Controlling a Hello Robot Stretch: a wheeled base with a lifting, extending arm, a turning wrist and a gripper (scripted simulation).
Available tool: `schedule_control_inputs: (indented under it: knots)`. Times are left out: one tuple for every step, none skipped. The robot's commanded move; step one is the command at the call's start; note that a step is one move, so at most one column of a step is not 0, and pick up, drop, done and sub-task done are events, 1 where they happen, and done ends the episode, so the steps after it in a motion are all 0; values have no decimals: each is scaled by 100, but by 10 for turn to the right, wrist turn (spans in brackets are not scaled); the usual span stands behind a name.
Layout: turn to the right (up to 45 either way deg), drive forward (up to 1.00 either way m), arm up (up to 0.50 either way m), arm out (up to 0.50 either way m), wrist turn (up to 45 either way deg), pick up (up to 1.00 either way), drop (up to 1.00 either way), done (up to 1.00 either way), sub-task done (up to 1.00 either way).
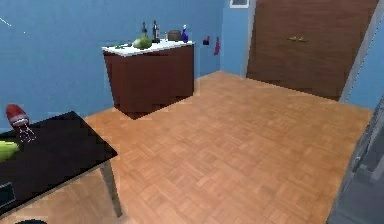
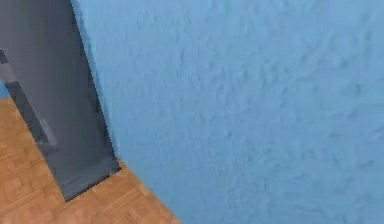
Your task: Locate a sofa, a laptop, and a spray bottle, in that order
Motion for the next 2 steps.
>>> schedule_control_inputs:
  knots:
    - [0, 50, 0, 0, 0, 0, 0, 0, 0]
    - [210, 0, 0, 0, 0, 0, 0, 0, 0]
